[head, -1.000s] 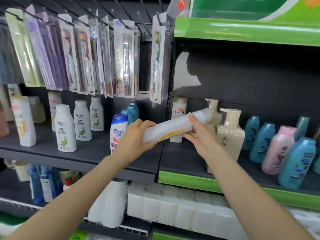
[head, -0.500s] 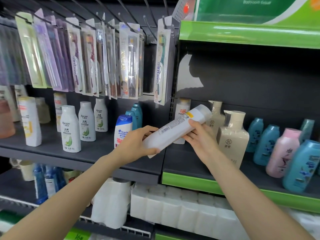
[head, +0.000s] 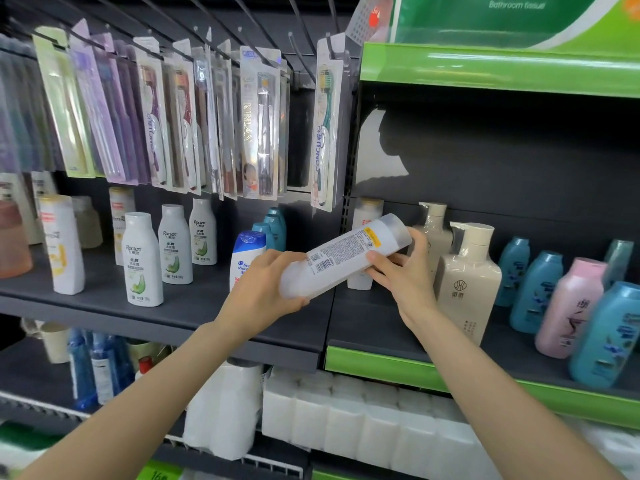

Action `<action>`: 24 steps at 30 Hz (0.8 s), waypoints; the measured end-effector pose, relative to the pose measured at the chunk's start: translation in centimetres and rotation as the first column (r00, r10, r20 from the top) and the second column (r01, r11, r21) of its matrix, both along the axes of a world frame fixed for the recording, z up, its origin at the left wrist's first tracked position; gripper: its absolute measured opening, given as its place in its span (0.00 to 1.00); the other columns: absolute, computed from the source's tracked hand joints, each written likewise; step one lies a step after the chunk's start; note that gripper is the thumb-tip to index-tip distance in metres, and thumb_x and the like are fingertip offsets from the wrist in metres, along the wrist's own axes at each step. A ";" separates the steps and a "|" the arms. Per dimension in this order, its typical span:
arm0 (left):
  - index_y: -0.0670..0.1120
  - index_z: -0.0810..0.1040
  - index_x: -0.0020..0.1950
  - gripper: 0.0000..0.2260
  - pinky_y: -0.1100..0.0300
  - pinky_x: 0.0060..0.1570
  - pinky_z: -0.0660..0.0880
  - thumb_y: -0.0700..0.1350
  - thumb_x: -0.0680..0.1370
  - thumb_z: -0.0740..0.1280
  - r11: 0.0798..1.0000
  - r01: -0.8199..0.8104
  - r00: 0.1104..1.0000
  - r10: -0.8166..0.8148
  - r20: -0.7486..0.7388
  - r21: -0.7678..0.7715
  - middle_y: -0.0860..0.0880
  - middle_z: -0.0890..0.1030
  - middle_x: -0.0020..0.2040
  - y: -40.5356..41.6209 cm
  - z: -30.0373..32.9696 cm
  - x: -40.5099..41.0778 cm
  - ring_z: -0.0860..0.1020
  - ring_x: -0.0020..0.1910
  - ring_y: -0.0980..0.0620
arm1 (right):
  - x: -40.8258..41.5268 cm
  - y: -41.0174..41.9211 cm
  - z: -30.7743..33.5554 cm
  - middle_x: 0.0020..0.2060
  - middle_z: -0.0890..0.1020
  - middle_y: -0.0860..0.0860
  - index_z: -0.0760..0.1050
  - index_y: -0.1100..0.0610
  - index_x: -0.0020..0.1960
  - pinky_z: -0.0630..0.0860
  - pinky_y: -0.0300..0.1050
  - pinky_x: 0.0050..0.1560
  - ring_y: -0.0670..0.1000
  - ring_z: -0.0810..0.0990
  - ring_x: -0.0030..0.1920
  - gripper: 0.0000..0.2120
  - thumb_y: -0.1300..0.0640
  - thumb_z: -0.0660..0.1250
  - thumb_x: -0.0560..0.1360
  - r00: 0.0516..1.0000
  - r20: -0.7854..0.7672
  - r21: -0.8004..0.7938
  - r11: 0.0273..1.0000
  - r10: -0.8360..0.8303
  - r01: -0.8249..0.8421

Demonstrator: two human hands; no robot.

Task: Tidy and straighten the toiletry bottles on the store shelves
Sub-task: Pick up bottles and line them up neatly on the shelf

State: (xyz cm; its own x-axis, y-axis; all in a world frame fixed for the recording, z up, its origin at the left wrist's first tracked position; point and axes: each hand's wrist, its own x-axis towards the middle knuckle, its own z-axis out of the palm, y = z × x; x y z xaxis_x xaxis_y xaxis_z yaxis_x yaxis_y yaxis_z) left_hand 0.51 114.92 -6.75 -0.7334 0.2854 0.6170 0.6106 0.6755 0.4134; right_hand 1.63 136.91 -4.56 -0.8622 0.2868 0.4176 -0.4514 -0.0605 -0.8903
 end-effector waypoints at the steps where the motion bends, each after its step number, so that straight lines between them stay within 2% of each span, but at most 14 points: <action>1: 0.56 0.70 0.65 0.28 0.60 0.53 0.68 0.49 0.67 0.75 1.000 -0.003 1.000 0.003 -0.001 0.004 0.56 0.71 0.55 -0.1 0.0 -0.1 0.70 0.56 0.54 | 0.0 0.0 0.0 0.59 0.76 0.56 0.64 0.51 0.63 0.81 0.50 0.50 0.52 0.77 0.58 0.27 0.69 0.70 0.71 1.000 -0.003 -0.007 1.000 0.005 -0.005; 5: 0.58 0.70 0.65 0.28 0.58 0.55 0.69 0.50 0.66 0.75 0.999 0.005 1.000 -0.005 -0.009 0.042 0.56 0.72 0.56 -0.3 -0.2 -0.2 0.70 0.57 0.56 | -0.1 -0.1 0.1 0.59 0.76 0.56 0.64 0.51 0.63 0.81 0.52 0.51 0.52 0.78 0.59 0.27 0.69 0.70 0.71 1.000 -0.012 -0.038 0.999 0.024 -0.024; 10: 0.57 0.72 0.63 0.28 0.60 0.52 0.70 0.49 0.65 0.76 0.998 0.015 1.000 -0.016 0.010 0.062 0.55 0.74 0.54 -0.1 0.0 -0.4 0.72 0.54 0.56 | 0.0 -0.4 0.3 0.59 0.77 0.59 0.64 0.51 0.65 0.79 0.55 0.55 0.55 0.78 0.59 0.26 0.68 0.68 0.73 0.998 0.003 -0.141 0.988 0.068 -0.067; 11: 0.57 0.73 0.62 0.27 0.61 0.51 0.71 0.49 0.65 0.76 0.996 0.030 0.999 -0.033 0.033 0.083 0.55 0.75 0.54 0.0 0.0 -0.4 0.73 0.52 0.55 | 0.0 -0.4 0.3 0.59 0.77 0.60 0.64 0.51 0.66 0.78 0.54 0.56 0.56 0.78 0.59 0.26 0.68 0.67 0.74 0.996 0.009 -0.183 0.980 0.086 -0.083; 14: 0.57 0.74 0.60 0.25 0.73 0.44 0.70 0.46 0.66 0.76 0.980 0.101 0.981 -0.127 0.150 0.172 0.57 0.78 0.51 0.1 0.2 -0.4 0.75 0.49 0.60 | 0.0 -0.1 0.3 0.58 0.79 0.57 0.62 0.56 0.71 0.78 0.49 0.56 0.55 0.81 0.57 0.25 0.64 0.65 0.76 0.983 0.042 -0.286 0.944 0.181 -0.162; 17: 0.56 0.75 0.61 0.23 0.73 0.43 0.71 0.45 0.68 0.76 0.960 0.167 0.941 -0.224 0.253 0.226 0.56 0.80 0.51 0.4 0.3 -0.5 0.77 0.49 0.61 | -0.1 0.2 0.1 0.57 0.81 0.52 0.62 0.52 0.73 0.78 0.51 0.57 0.54 0.81 0.56 0.28 0.62 0.66 0.76 0.952 0.065 -0.264 0.925 0.298 -0.271; 20: 0.56 0.74 0.61 0.23 0.69 0.47 0.74 0.42 0.69 0.75 0.946 0.221 0.896 -0.293 0.332 0.239 0.54 0.80 0.51 1.1 0.0 -1.2 0.78 0.50 0.57 | 0.0 0.0 0.4 0.54 0.82 0.50 0.60 0.47 0.73 0.78 0.55 0.57 0.55 0.81 0.56 0.32 0.62 0.68 0.74 0.969 0.088 -0.191 0.959 0.231 -0.211; 24: 0.52 0.68 0.68 0.29 0.60 0.52 0.75 0.43 0.69 0.74 0.954 0.257 0.856 -0.298 0.422 0.153 0.53 0.78 0.50 3.3 -0.5 -2.6 0.77 0.49 0.55 | -0.1 -0.6 1.0 0.52 0.81 0.55 0.61 0.45 0.71 0.81 0.54 0.50 0.54 0.81 0.53 0.34 0.64 0.72 0.71 0.996 0.082 -0.069 0.997 0.039 -0.034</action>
State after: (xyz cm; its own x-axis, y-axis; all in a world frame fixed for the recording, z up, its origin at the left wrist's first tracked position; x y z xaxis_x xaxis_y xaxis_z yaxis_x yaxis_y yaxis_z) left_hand -2.06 118.21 -7.24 -0.8310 0.4776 0.2851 0.5110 0.4532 0.7304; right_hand 1.52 136.34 -3.54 -0.9035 0.2798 0.3247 -0.3723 -0.1372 -0.9179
